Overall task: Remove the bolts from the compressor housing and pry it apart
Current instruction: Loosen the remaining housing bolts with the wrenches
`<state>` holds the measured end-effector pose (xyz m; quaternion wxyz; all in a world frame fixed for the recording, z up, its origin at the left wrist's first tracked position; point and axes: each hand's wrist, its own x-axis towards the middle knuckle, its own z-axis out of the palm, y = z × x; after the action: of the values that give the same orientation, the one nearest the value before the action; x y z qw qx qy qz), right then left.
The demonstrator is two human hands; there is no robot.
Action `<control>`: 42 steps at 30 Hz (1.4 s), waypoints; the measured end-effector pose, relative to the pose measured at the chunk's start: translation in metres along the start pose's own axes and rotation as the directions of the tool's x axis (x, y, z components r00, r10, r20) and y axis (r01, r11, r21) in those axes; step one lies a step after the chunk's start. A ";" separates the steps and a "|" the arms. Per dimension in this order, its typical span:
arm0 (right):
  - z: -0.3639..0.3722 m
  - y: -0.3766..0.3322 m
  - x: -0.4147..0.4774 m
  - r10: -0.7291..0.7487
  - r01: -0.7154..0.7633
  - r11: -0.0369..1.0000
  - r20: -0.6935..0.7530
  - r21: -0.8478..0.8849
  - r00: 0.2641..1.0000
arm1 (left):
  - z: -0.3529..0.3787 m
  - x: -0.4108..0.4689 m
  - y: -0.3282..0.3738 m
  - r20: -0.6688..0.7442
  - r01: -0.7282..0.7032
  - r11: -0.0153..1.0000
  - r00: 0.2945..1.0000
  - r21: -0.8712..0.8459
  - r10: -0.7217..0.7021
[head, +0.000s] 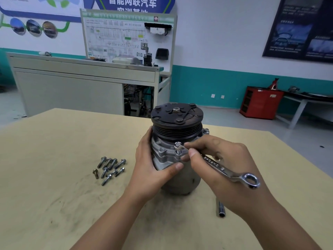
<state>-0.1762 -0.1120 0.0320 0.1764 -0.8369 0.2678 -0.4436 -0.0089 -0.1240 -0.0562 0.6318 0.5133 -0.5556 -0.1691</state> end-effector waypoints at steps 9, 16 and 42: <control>-0.010 0.002 0.009 0.246 -0.256 0.864 0.079 0.433 0.966 | -0.001 -0.002 0.001 -0.008 -0.026 0.999 1.000 0.023 0.026; -0.020 0.025 0.037 0.388 -0.541 0.600 0.377 0.589 0.841 | -0.002 -0.002 0.002 -0.008 -0.020 0.999 1.000 0.041 0.021; 0.058 -0.021 -0.012 0.386 -0.132 0.787 -0.312 0.603 0.868 | 0.000 -0.003 0.003 -0.012 0.009 1.000 1.000 -0.023 -0.009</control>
<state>-0.1270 -0.0854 0.0038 0.4139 -0.5855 0.2714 -0.6421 -0.0113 -0.1198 -0.0550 0.6404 0.5095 -0.5473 -0.1754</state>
